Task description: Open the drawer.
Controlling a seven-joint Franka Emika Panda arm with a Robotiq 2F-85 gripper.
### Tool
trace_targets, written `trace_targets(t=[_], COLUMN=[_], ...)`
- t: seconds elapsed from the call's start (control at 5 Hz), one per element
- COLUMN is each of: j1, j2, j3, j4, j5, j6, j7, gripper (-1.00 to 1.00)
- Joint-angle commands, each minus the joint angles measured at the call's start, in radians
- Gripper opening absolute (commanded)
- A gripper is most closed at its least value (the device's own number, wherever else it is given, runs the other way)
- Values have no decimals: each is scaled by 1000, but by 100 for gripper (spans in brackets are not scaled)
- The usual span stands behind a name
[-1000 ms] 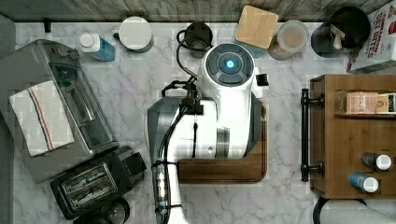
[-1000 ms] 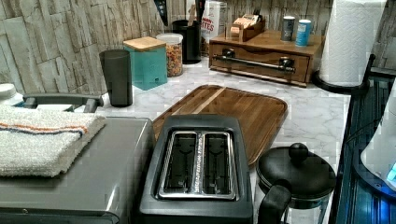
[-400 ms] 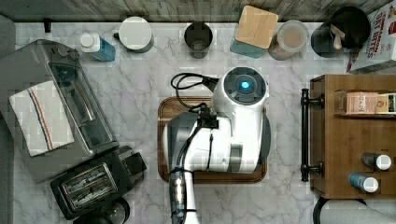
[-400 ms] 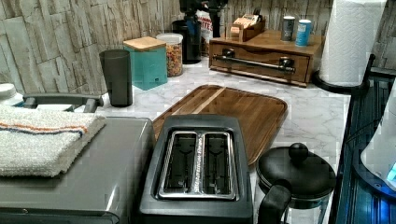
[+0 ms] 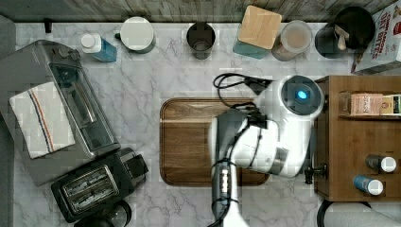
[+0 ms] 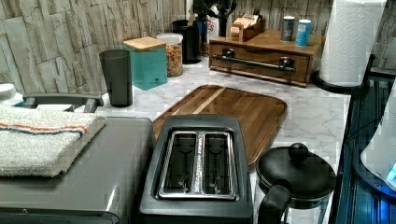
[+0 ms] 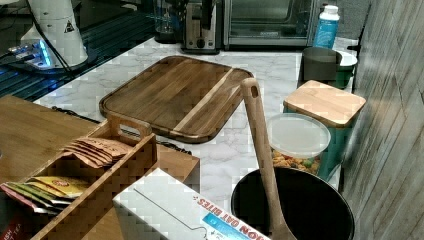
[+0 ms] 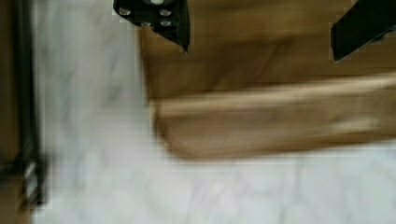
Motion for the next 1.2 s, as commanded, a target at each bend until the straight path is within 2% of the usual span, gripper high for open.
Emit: trace_targets(t=[0.2, 0.4, 0.6, 1.0, 1.2], j1=[-92, -91, -98, -123, -147], j2=[41, 17, 34, 44, 68], j3=[-64, -102, -113, -129, -137], j4=[22, -92, -81, -167, -196], j5=[-96, -96, -142, -199, -169], j6=[103, 312, 286, 394, 474], j7=[-172, -245, -251, -242, -293], gripper=[100, 100, 100, 100, 100])
